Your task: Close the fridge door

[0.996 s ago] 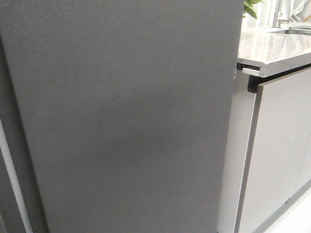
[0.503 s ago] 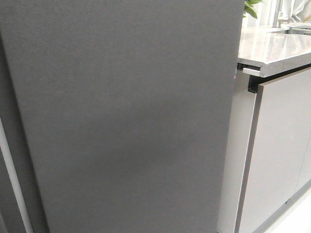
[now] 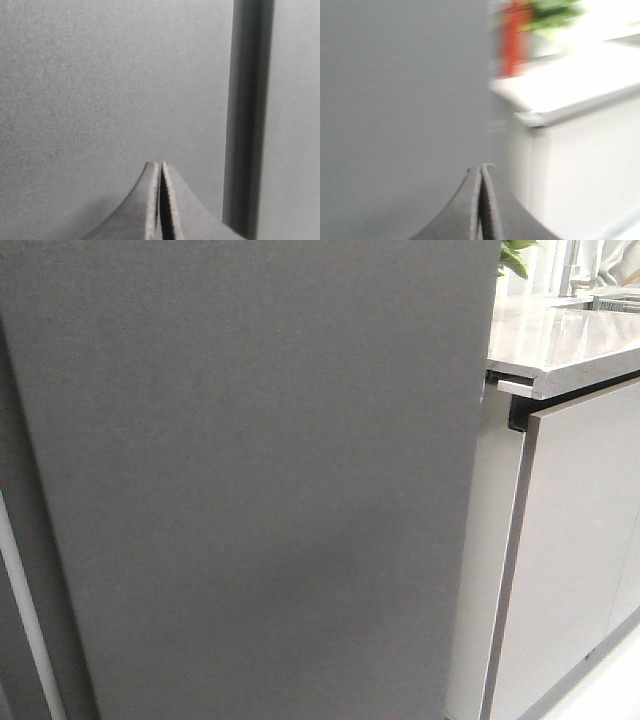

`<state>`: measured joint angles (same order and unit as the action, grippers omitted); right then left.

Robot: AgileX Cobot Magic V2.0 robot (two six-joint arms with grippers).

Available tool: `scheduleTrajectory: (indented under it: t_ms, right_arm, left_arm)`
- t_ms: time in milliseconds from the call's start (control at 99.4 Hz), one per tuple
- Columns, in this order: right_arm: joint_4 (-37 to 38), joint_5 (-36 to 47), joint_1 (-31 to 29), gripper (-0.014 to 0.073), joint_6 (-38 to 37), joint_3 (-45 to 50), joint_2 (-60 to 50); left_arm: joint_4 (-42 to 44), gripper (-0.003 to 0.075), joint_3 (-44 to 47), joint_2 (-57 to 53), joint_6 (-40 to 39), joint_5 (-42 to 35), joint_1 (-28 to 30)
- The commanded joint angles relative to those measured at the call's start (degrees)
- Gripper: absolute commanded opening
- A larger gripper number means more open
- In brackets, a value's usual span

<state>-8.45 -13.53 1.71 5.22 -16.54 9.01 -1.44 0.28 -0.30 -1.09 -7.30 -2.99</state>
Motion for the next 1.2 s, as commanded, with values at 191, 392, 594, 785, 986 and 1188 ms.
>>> scheduleTrajectory:
  t_ms: [191,392,594,785,986,1188]
  right_arm:
    - [-0.30,15.04,-7.29,-0.0045,0.61,13.92,-7.22]
    - [-0.16,16.54,-7.29,-0.0044,0.75,18.63,-9.50]
    - [-0.40,15.57,-7.29,-0.0044,0.75,18.63,-10.65]
    - [-0.40,15.57,-7.29,-0.0044,0.75,18.63,-10.65]
    - [-0.40,15.57,-7.29,-0.0045,0.75,18.63,-10.65]
    - [-0.40,15.57,-7.29,-0.0044,0.75,18.63,-10.65]
  left_arm:
    - [-0.28,-0.0020,2.01,-0.59,-0.25,-4.16,0.33]
    - [-0.28,-0.0020,2.01,-0.59,-0.25,-4.16,0.33]
    - [-0.28,-0.0020,2.01,-0.59,-0.25,-4.16,0.33]
    - [-0.28,-0.0020,2.01,-0.59,-0.25,-4.16,0.33]
    - [-0.28,-0.0020,2.01,-0.59,-0.25,-4.16,0.33]
    - [-0.28,-0.0020,2.01,-0.59,-0.25,-4.16,0.33]
